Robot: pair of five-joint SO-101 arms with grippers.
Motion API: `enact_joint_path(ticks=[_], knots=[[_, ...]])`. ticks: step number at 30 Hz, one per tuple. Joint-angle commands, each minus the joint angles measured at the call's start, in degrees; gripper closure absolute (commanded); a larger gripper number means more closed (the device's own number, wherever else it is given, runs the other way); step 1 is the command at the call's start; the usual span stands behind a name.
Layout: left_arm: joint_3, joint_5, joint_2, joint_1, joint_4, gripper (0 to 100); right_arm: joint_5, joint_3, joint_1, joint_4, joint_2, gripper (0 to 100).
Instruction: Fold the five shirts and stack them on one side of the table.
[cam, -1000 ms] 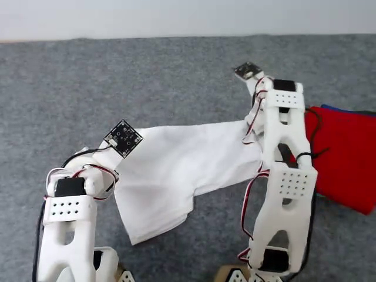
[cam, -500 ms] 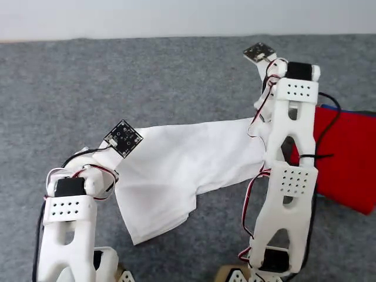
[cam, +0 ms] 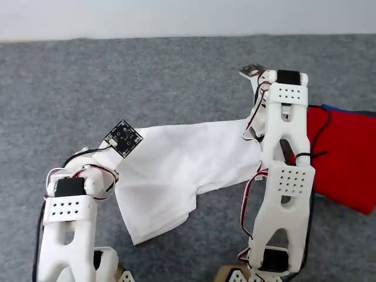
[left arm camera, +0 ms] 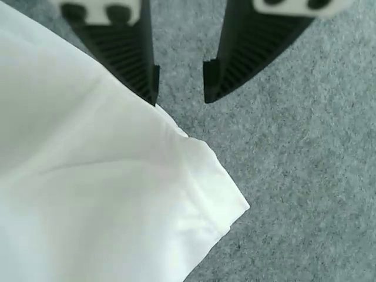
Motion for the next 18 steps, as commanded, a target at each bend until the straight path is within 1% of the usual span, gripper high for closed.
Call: enact_joint_path(ticks=[1,3,6,9,11,14,18], knots=[[-0.84,-0.18,-1.05,-0.26,-0.88,86,-0.88,1.85,-0.13,2.24,-4.18,97.3],[-0.84,-0.18,-1.05,-0.26,-0.97,86,-0.79,3.16,0.75,2.15,-4.26,97.3],[-0.84,-0.18,-1.05,-0.26,-1.05,86,-0.62,3.43,4.09,1.98,-3.21,97.3],[-0.84,-0.18,-1.05,-0.26,-1.05,86,0.97,3.43,7.34,1.54,-2.42,97.3],[-0.84,-0.18,-1.05,-0.26,-1.05,86,1.32,3.43,8.22,1.54,-2.77,97.3],[-0.84,-0.18,-1.05,-0.18,-1.05,86,1.32,3.43,7.69,1.89,-4.88,97.3],[-0.84,-0.18,-1.05,-0.18,-1.05,86,1.05,3.87,4.09,2.15,-9.27,97.3]])
